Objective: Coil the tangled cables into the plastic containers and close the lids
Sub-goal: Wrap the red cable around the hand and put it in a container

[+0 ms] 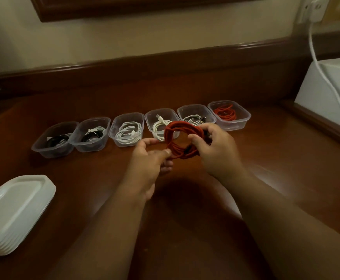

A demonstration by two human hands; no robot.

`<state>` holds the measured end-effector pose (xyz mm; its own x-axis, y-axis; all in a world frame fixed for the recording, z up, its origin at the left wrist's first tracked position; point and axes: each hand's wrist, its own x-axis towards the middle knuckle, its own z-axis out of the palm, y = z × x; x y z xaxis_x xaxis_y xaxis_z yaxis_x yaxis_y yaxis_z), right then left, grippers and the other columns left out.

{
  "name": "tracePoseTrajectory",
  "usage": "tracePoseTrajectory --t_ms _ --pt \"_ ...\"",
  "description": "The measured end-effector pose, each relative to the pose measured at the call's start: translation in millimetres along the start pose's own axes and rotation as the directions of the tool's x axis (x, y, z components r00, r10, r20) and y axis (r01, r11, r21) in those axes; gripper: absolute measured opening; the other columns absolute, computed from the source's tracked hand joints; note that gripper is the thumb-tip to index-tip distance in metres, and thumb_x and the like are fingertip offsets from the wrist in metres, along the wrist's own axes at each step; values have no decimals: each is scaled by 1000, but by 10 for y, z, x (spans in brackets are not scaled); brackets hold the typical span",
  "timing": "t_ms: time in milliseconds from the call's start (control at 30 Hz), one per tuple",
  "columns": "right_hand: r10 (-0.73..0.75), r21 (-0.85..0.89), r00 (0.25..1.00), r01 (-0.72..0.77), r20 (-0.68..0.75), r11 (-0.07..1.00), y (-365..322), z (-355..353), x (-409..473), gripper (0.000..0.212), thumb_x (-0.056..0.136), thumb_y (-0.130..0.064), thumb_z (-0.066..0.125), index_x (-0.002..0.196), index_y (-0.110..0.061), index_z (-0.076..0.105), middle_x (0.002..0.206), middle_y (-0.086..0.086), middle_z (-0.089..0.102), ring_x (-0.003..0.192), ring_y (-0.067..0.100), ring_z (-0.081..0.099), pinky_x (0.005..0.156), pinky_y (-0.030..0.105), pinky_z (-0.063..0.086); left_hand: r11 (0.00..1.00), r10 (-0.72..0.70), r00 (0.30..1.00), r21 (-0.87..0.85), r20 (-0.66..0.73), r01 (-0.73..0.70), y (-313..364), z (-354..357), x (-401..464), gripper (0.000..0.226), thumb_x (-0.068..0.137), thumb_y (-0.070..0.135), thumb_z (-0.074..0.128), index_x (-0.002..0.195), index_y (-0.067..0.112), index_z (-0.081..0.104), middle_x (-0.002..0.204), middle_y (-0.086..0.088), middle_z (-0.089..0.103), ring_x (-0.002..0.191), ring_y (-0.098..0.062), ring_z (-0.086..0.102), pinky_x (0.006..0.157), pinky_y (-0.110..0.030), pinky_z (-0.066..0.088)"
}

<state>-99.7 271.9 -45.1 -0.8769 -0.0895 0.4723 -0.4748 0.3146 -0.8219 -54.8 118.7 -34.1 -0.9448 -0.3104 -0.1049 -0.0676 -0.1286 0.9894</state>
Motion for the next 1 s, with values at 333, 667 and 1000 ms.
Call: tracePoseTrajectory --t_ms 333,667,1000 --pt "453 444 890 -425 47 789 0 -67 122 11 98 -22 58 92 -16 65 77 -1 67 68 10 62 59 25 50 996 28 979 -89 199 -10 -59 89 -81 27 101 6 47 125 17 55 61 2 54 57 -10 49 50 -21 39" --pt "462 765 789 -569 404 302 -236 -59 24 11 92 -14 59 92 -4 61 72 7 69 66 15 69 56 22 58 954 262 965 146 9 -261 -154 78 -18 18 92 13 66 80 25 74 75 6 71 71 -5 61 73 -25 50" --pt "396 124 880 -438 262 890 -154 145 -78 30 97 -46 48 92 -20 62 87 8 68 80 25 66 80 50 58 933 72 997 -355 18 -61 -68 125 -74 31 87 -8 45 71 7 67 74 -4 69 73 -12 65 68 -21 55"
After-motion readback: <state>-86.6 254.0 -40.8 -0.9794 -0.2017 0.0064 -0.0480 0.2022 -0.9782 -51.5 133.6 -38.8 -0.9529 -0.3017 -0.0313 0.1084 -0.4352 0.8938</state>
